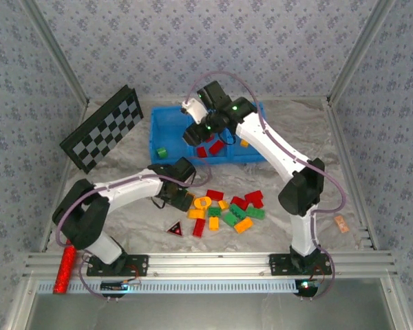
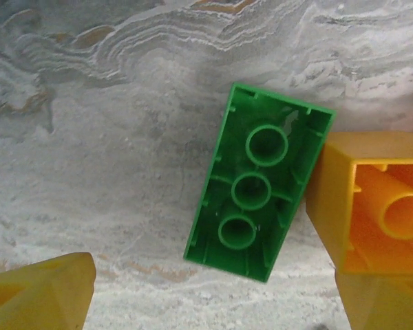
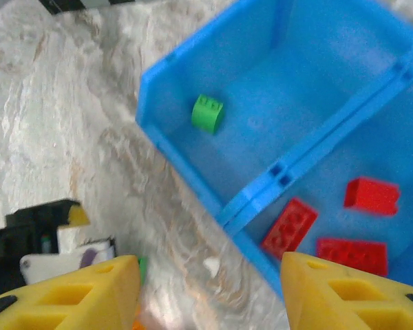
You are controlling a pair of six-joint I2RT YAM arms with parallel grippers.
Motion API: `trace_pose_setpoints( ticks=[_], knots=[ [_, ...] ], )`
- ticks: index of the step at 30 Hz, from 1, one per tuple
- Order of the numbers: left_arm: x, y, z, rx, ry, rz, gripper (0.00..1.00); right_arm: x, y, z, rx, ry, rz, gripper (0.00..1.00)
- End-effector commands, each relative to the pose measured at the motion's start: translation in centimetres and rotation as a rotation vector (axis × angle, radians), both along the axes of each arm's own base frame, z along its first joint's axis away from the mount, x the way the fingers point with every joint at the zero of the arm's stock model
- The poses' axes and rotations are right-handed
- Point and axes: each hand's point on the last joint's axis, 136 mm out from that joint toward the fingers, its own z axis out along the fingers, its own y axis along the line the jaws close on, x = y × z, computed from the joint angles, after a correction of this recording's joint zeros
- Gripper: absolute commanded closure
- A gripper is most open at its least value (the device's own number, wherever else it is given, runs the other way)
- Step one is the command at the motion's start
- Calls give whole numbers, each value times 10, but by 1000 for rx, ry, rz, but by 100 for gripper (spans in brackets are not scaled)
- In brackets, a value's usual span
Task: Sort the legos into containers by color
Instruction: Pick up the lego from the center of the table.
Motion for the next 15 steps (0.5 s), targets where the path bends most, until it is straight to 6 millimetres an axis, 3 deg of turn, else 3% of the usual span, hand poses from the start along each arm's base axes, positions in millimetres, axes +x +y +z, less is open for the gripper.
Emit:
trace_pose_setpoints(
  ticks=[1,11,15],
  knots=[
    [7,-2,-3,35,-6,-35,11,-24,-8,-3,-1,59,-38,42],
    [23,-15,-12,-4,-4,-44,17,-36,-37,-25,-38,96,-153,42],
    [24,-16,-19,-34,37,-25,30,-37,-45,-28,-55,90,-178,42]
  ],
)
